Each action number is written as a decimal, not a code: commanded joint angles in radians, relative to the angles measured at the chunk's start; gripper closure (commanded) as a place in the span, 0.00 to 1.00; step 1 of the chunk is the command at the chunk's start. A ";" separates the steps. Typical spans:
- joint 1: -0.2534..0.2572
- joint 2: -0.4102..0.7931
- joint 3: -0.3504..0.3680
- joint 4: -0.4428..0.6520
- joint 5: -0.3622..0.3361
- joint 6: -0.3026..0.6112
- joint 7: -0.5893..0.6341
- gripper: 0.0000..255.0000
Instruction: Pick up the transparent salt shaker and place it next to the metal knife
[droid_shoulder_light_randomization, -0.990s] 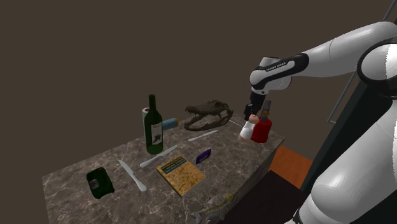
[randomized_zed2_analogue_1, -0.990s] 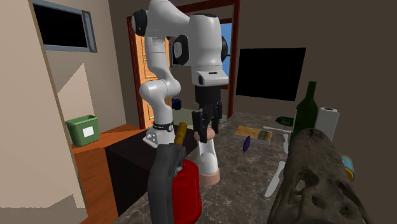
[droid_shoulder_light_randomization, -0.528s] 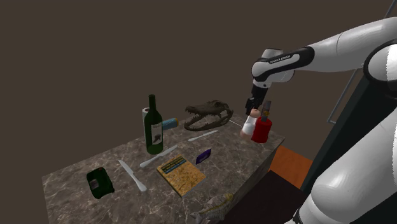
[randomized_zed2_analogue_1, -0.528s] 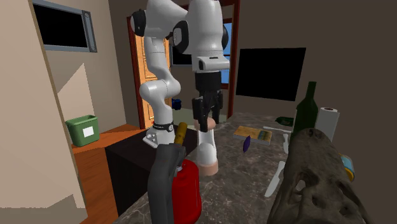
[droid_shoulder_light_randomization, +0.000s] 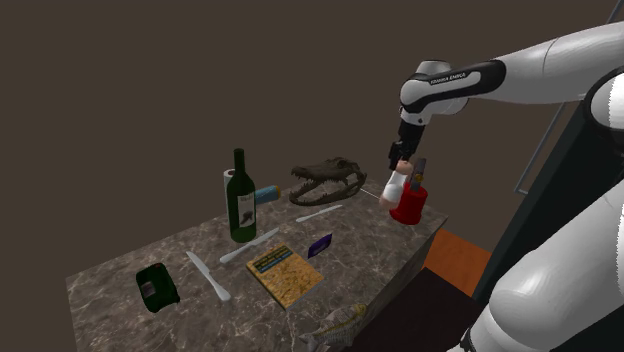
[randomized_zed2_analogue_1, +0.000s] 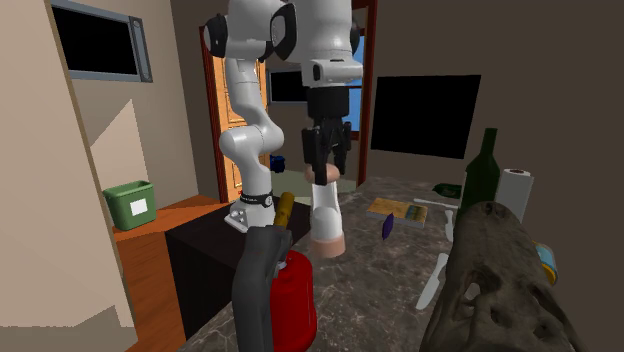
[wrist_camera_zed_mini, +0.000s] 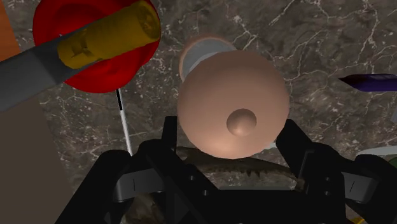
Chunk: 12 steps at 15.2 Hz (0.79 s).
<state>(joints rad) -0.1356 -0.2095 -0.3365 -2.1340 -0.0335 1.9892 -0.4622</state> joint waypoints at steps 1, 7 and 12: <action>0.000 -0.004 0.001 0.022 -0.001 -0.027 0.001 1.00; 0.001 -0.013 0.005 0.095 -0.002 -0.108 0.005 1.00; 0.003 -0.014 0.008 0.161 -0.002 -0.175 0.006 1.00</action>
<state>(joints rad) -0.1342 -0.2236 -0.3310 -1.9903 -0.0357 1.8319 -0.4591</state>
